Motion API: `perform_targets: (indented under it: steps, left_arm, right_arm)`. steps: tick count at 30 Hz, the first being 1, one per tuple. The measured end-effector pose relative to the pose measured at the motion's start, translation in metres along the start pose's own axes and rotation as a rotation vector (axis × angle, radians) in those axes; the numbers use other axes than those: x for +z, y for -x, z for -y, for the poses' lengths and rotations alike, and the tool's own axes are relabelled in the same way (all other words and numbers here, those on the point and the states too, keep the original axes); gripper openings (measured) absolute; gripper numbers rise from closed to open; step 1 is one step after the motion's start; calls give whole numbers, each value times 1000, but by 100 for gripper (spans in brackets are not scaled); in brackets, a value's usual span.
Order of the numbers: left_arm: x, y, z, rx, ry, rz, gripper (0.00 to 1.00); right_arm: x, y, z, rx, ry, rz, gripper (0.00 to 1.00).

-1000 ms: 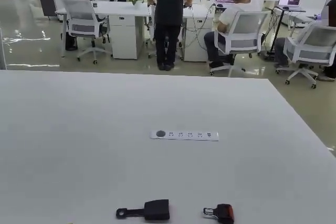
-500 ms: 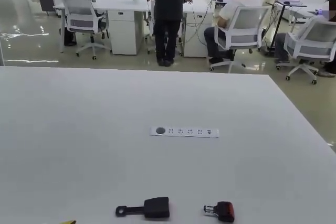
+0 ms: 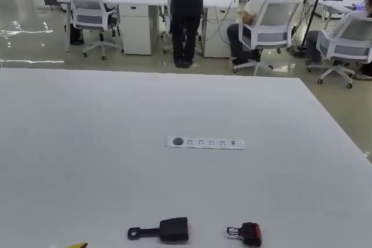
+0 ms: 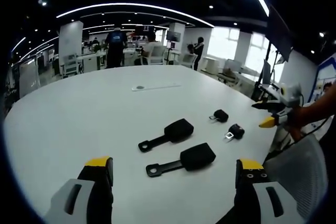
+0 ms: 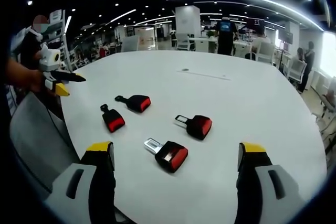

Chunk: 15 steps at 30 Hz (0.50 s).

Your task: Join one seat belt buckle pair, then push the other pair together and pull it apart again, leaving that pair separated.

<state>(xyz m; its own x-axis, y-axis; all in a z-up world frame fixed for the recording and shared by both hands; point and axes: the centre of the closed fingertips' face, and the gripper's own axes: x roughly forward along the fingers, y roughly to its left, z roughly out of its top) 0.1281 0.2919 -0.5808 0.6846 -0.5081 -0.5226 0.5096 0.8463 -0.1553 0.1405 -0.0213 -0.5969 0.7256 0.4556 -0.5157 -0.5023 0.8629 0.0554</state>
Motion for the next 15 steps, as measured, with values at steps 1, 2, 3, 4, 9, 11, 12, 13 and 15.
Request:
perform_targets:
  steps: [1, 2, 3, 4, 9, 11, 12, 13, 15]
  left_arm:
    - [-1, -1, -1, -3, 1, -4, 99]
    - [-1, -2, -1, -4, 1, -9, 99]
    - [-1, -3, 0, -5, 2, -12, 98]
    - [-1, -4, 0, -7, 2, -12, 98]
    - [-1, -7, 1, -14, 6, -19, 98]
    - [-1, -9, 1, -17, 7, -22, 98]
    - [-1, -10, 0, -18, 7, -23, 98]
    - [-1, -11, 0, -19, 8, -24, 98]
    - [-3, -13, -2, -24, 8, -29, 97]
  right_arm:
    - [-1, -1, -1, 4, -2, -2, 98]
    - [-1, -2, -1, 7, -3, -5, 98]
    - [-2, -4, -2, 11, -1, -9, 97]
    - [-2, -6, -2, 13, 0, -11, 97]
    - [-4, -14, -4, 27, 4, -22, 97]
    - [-4, -17, -5, 34, 3, -26, 96]
    - [-4, -19, -5, 36, 5, -27, 96]
    - [-5, -21, -6, 40, 9, -31, 96]
    - [-6, -26, -7, 51, 9, -34, 96]
